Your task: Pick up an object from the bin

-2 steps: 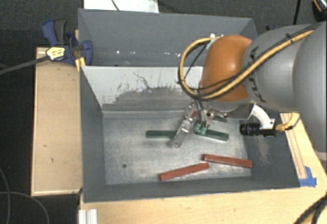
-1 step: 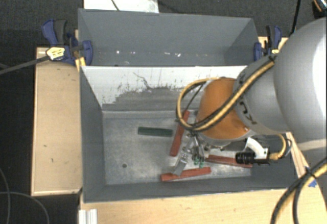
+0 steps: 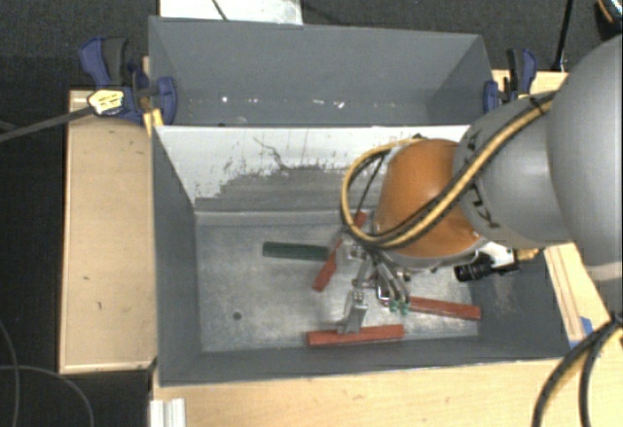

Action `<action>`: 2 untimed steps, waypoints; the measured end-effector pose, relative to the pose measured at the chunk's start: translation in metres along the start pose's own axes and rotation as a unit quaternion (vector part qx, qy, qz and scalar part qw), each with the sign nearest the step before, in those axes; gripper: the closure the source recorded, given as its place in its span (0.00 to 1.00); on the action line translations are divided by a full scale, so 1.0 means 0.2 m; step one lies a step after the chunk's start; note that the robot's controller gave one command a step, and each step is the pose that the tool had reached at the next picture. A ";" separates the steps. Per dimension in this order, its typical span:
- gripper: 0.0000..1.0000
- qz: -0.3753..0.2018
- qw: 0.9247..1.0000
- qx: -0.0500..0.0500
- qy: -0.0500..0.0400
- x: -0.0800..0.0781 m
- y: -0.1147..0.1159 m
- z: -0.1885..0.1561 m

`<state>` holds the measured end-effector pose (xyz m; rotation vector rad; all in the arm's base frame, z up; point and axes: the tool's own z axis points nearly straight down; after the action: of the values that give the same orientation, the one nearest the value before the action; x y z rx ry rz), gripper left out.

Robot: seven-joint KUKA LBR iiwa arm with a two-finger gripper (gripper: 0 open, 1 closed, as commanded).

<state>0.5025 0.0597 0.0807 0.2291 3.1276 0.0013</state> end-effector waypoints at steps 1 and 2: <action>1.00 0.002 1.000 0.000 0.000 0.00 0.00 0.00; 1.00 -0.128 0.992 0.000 -0.001 -0.24 0.02 -0.46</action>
Offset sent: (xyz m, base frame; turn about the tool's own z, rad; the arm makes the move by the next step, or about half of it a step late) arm 0.0000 0.0000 0.0000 0.0000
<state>0.5503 0.0574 0.1727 -0.1730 3.1288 0.0004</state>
